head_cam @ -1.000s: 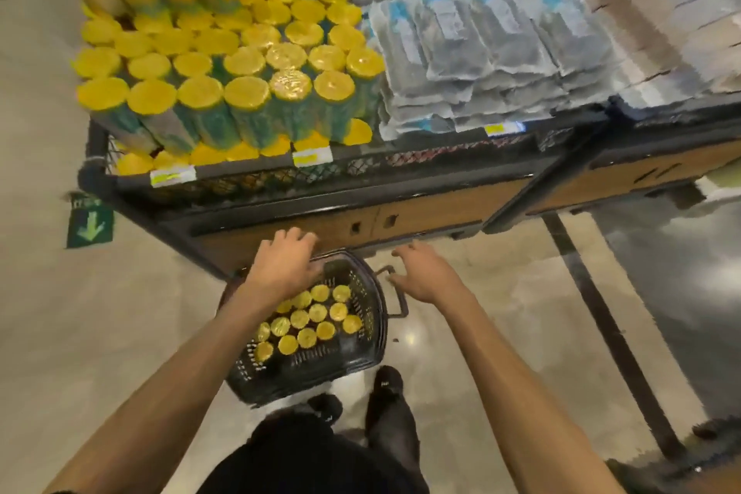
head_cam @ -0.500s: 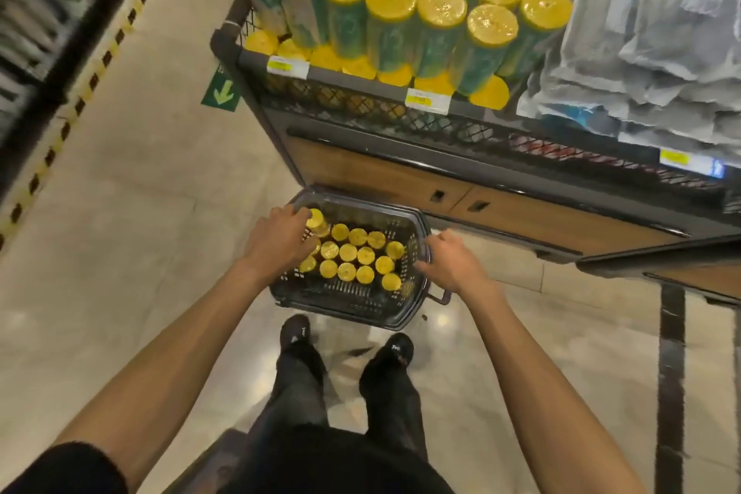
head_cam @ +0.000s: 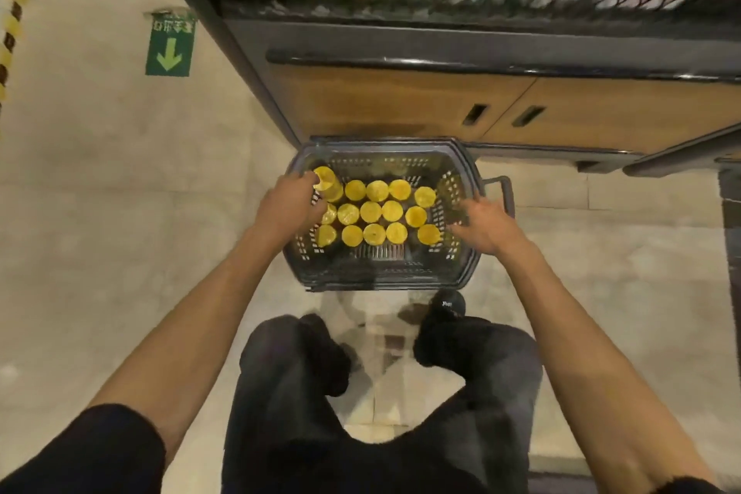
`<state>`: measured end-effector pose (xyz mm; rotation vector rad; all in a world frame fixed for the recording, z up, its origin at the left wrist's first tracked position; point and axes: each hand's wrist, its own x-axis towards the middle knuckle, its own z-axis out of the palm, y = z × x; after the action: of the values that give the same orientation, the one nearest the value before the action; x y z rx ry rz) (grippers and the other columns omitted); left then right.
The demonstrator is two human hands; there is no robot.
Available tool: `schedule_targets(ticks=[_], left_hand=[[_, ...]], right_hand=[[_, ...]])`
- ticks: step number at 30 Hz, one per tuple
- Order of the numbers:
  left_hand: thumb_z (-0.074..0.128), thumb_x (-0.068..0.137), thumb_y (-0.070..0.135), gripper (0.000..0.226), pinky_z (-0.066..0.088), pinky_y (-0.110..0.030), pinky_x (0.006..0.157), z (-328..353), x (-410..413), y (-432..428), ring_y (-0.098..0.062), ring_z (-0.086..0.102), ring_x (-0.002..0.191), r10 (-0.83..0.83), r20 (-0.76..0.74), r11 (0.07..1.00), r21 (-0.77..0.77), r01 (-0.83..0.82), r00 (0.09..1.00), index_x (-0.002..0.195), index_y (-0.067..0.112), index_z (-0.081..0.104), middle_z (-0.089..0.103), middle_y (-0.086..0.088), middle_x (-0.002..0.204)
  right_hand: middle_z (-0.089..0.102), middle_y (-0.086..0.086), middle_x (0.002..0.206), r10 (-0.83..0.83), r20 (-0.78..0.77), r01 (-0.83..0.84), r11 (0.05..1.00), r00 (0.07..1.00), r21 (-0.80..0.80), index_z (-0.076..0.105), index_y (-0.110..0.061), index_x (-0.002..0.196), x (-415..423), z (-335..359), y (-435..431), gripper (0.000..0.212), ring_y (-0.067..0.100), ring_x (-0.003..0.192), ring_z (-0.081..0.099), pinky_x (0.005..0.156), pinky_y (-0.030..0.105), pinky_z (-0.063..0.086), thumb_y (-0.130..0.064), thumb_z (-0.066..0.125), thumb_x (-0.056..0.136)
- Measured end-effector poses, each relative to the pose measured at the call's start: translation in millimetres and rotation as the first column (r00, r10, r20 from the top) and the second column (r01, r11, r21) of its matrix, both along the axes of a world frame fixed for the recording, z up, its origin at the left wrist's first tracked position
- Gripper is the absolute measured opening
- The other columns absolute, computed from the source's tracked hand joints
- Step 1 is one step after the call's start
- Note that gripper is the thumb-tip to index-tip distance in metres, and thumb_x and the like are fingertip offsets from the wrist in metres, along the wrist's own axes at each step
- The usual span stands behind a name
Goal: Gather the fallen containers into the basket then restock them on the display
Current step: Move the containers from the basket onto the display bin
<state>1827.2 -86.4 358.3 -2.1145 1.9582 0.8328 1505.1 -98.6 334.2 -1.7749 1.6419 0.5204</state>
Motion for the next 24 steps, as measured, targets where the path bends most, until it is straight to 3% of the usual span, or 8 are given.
schedule_targets(ticks=[5,10,14,20,24], left_hand=[[0.052,0.085,0.036,0.053,0.051,-0.044,0.084,-101.2,27.2,-8.0,-0.042,0.057,0.108,-0.023,-0.11,0.999,-0.049,0.017,0.994,0.132,0.013,0.052,0.062,-0.023,0.116],[0.062,0.09,0.034,0.05,0.044,-0.044,0.094,-190.6,42.7,-36.1,-0.036,0.047,0.124,-0.081,-0.026,0.994,-0.069,0.079,0.996,0.134,0.013,0.05,0.052,-0.016,0.131],[0.062,0.087,0.035,0.051,0.045,-0.047,0.096,-250.6,48.6,-65.8,-0.038,0.048,0.123,-0.166,0.062,0.977,-0.122,0.172,0.984,0.131,0.012,0.051,0.052,-0.02,0.126],[0.065,0.086,0.036,0.054,0.044,-0.053,0.091,-311.2,48.2,-67.5,-0.043,0.045,0.12,-0.268,0.151,0.946,-0.144,0.29,0.951,0.13,0.01,0.048,0.048,-0.021,0.127],[0.067,0.085,0.034,0.059,0.045,-0.055,0.089,-323.1,50.0,-70.0,-0.043,0.043,0.121,-0.26,0.148,0.937,-0.2,0.287,0.954,0.135,0.013,0.045,0.044,-0.019,0.133]], right_hand=[[0.044,0.02,0.144,-0.09,-0.011,0.091,0.995,0.996,0.042,0.043,-0.012,0.142,15.8,-99.3,7.6,0.06,0.037,0.131,0.043,0.103,0.042,0.042,-0.041,0.061,0.092],[0.052,0.023,0.127,-0.067,-0.023,0.066,0.998,0.998,-0.019,0.054,-0.008,0.123,21.8,-206.2,6.8,0.049,0.04,0.119,0.049,0.096,0.047,0.047,-0.04,0.064,0.088],[0.049,0.024,0.13,-0.064,-0.072,0.059,0.996,0.995,-0.064,0.049,-0.006,0.132,26.9,-271.4,-1.1,0.056,0.042,0.119,0.048,0.098,0.047,0.046,-0.04,0.065,0.089],[0.042,0.022,0.141,-0.034,-0.136,0.026,0.998,0.99,-0.059,0.041,-0.012,0.145,22.4,-330.1,-3.5,0.063,0.042,0.125,0.045,0.102,0.045,0.043,-0.038,0.062,0.091],[0.043,0.019,0.14,0.016,-0.221,-0.018,1.0,0.975,-0.006,0.044,-0.012,0.141,23.2,-346.3,-6.0,0.057,0.04,0.126,0.044,0.1,0.045,0.043,-0.037,0.059,0.092]])
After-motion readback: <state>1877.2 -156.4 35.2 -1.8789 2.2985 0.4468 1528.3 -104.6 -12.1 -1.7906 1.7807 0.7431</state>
